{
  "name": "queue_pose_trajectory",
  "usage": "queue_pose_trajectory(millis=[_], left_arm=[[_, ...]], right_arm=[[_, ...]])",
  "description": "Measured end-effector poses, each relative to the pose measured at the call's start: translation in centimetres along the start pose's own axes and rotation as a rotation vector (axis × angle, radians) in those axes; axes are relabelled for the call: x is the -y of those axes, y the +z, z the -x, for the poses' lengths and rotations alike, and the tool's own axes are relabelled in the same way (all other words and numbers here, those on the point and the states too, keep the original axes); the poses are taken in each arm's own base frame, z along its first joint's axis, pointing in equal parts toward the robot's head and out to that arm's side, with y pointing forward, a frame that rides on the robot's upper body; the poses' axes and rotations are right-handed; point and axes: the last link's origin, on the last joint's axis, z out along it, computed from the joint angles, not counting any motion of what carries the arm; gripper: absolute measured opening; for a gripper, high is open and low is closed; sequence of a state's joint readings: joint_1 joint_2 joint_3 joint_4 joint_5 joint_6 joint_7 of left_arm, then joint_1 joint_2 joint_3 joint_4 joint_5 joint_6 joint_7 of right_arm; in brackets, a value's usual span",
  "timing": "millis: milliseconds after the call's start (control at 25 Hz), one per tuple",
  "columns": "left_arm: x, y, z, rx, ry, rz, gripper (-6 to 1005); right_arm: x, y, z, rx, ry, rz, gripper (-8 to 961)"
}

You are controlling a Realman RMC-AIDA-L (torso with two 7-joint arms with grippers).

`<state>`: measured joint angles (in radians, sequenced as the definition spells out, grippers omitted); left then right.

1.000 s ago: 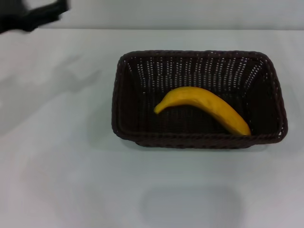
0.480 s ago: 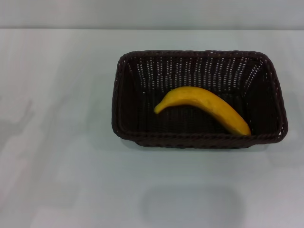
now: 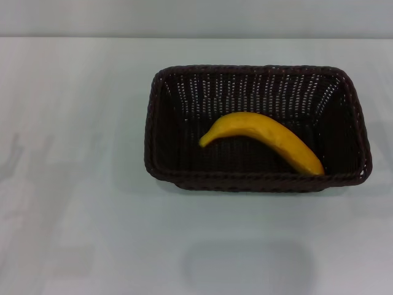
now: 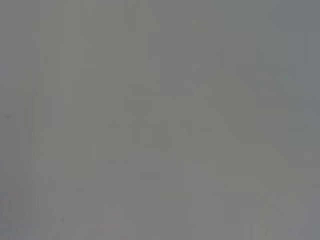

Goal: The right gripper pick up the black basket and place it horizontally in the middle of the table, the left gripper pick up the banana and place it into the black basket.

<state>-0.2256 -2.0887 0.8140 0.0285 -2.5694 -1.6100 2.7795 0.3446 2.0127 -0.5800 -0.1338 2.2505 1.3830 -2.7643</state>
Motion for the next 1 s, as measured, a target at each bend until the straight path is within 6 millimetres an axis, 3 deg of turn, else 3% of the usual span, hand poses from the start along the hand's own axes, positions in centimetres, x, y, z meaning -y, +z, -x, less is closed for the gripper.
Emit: queue_pose_trajectory(millis=[360, 520, 1000], left_arm=[[0.0, 0.8, 0.4, 0.011, -0.010, -0.027, 875], [0.5, 2.1, 0.4, 0.011, 0.003, -0.062, 875], [0.9, 5.1, -0.5, -0.033, 0.049, -0.068, 875]], right_arm=[[0.4, -1.6, -0.7, -0.029, 0.008, -0.029, 857], [0.7, -2.1, -0.9, -0.033, 0.022, -0.073, 856], [0.4, -1.5, -1.1, -0.035, 0.044, -0.090, 857]])
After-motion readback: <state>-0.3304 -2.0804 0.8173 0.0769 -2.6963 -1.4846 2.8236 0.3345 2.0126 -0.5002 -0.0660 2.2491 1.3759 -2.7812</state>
